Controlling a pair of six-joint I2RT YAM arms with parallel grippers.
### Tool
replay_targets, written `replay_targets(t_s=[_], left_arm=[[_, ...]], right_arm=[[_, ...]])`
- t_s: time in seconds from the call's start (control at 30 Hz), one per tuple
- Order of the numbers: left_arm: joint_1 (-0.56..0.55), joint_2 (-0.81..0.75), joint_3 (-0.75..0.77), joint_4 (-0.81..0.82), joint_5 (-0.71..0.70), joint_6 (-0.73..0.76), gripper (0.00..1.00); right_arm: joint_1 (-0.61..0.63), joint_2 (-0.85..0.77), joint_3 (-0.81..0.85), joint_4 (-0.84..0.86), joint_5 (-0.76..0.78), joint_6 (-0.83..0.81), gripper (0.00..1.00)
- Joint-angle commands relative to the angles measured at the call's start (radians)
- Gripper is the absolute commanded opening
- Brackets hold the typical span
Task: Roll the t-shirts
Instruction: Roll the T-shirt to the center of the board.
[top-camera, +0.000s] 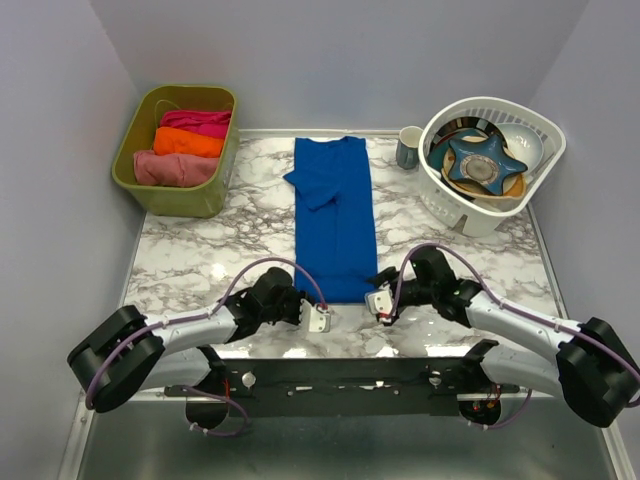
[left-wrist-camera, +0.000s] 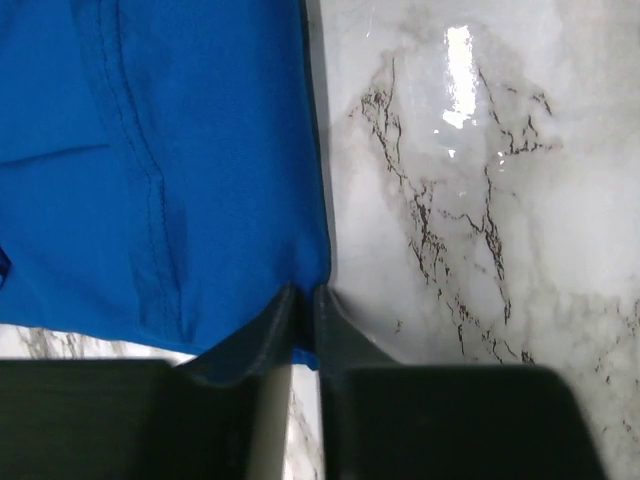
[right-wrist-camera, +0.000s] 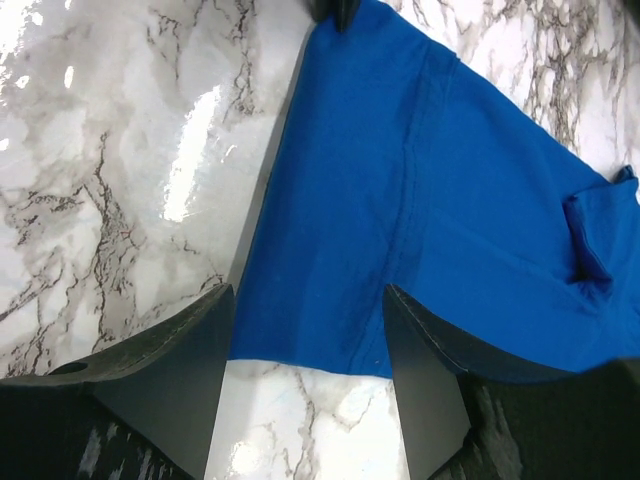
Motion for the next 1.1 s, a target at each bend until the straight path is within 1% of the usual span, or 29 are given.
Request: replay_targets(t_s=[0.0, 0.03, 0.07, 0.23, 0.27, 0.4, 0.47, 0.57, 0.73, 0.77, 0.87, 0.97, 1.07], left_arm=[[-0.002, 0.038, 0.019, -0.031, -0.034, -0.028, 0.11], [-0.003, 0.038, 0.024, -0.042, -0.022, -0.036, 0.03], [-0.002, 0.035, 0.042, -0.078, -0.007, -0.047, 0.00], [0.019, 0.012, 0.151, -0.246, 0.139, -0.191, 0.00], [0.032, 0.014, 0.188, -0.310, 0.173, -0.202, 0.00], [0.075, 0.014, 0.245, -0.402, 0.251, -0.261, 0.00], [0.095, 0.017, 0.272, -0.434, 0.294, -0.298, 0.00], [0.119, 0.020, 0.301, -0.480, 0.332, -0.315, 0.00], [0.130, 0.040, 0.344, -0.513, 0.380, -0.347, 0.00], [0.133, 0.043, 0.364, -0.522, 0.389, -0.363, 0.00], [0.131, 0.058, 0.387, -0.536, 0.415, -0.404, 0.00], [0.142, 0.057, 0.398, -0.522, 0.414, -0.433, 0.00], [0.162, 0.078, 0.424, -0.557, 0.444, -0.436, 0.00]], right_arm=[[0.036, 0.013, -0.033, 0.024, -0.002, -0.043, 0.69], [0.041, 0.014, -0.033, 0.021, 0.002, -0.049, 0.69], [0.044, 0.019, -0.031, 0.016, 0.007, -0.051, 0.69], [0.064, 0.024, -0.028, 0.008, 0.025, -0.043, 0.69], [0.067, 0.025, -0.028, 0.013, 0.036, -0.037, 0.70], [0.090, 0.031, -0.016, 0.021, 0.064, 0.015, 0.70], [0.101, 0.034, -0.005, 0.015, 0.082, 0.049, 0.70], [0.124, 0.040, 0.002, 0.028, 0.128, 0.108, 0.70], [0.175, 0.060, 0.018, 0.028, 0.212, 0.202, 0.70], [0.184, 0.063, 0.019, 0.066, 0.252, 0.219, 0.70], [0.213, 0.064, 0.033, 0.085, 0.315, 0.289, 0.70], [0.233, 0.056, 0.041, 0.100, 0.355, 0.340, 0.70], [0.257, 0.048, 0.044, 0.105, 0.389, 0.372, 0.70]])
